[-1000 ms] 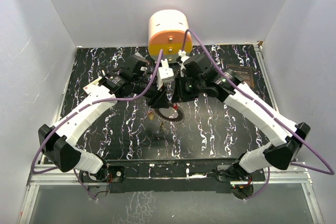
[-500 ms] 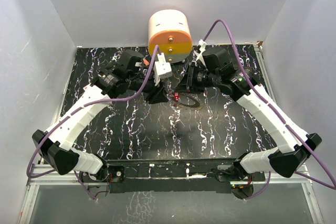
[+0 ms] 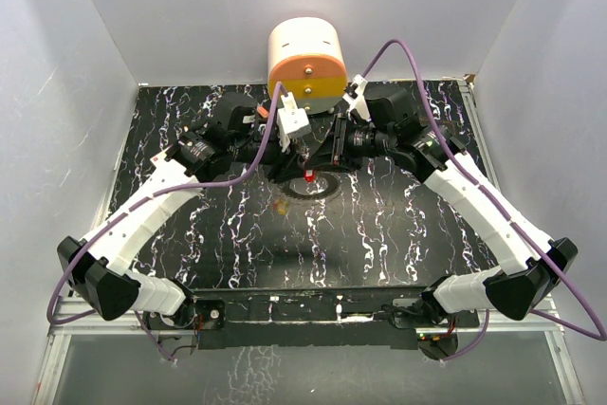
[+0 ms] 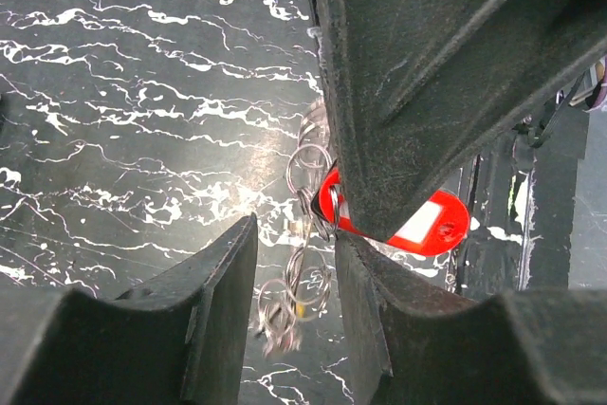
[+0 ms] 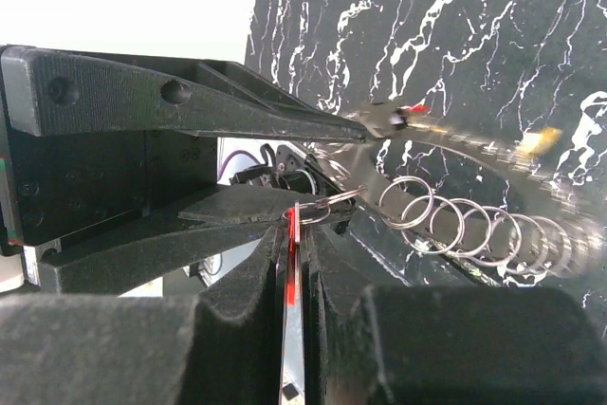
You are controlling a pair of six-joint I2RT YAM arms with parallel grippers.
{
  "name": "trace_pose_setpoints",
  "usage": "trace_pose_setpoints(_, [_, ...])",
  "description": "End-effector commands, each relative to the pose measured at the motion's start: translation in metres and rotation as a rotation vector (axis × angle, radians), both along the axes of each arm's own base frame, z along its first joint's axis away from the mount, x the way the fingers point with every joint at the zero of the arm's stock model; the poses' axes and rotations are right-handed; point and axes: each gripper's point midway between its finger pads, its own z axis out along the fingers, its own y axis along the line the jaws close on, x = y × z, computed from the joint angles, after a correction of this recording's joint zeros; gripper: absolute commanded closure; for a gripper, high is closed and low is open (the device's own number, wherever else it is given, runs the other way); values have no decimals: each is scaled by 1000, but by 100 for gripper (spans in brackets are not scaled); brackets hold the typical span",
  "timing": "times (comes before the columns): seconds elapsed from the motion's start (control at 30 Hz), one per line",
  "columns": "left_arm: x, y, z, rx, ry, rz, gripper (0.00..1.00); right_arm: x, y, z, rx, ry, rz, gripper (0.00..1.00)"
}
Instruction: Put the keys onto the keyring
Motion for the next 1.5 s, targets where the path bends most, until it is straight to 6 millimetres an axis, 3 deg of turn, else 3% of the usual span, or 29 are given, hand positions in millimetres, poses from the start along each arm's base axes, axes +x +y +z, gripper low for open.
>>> trace_pose_setpoints(0.0, [-8, 2, 26, -62, -61, -5, 63, 1, 10, 35, 114, -68, 33, 92])
trace_pose_setpoints(0.47, [0, 4, 28, -53, -85, 35, 63, 0, 8, 37, 117, -74, 24, 92])
trace_pose_setpoints(0.87, [-22, -6, 36, -110, -39, -92, 64, 0, 10, 43, 138, -83, 30, 92])
trace_pose_setpoints(1.23, [-26, -12, 36, -128, -19, -131, 75, -3, 10, 48, 154, -85, 34, 92])
trace_pose_setpoints(1.47, [-26, -10, 33, -120, -13, -126, 89, -3, 9, 49, 154, -88, 31, 92])
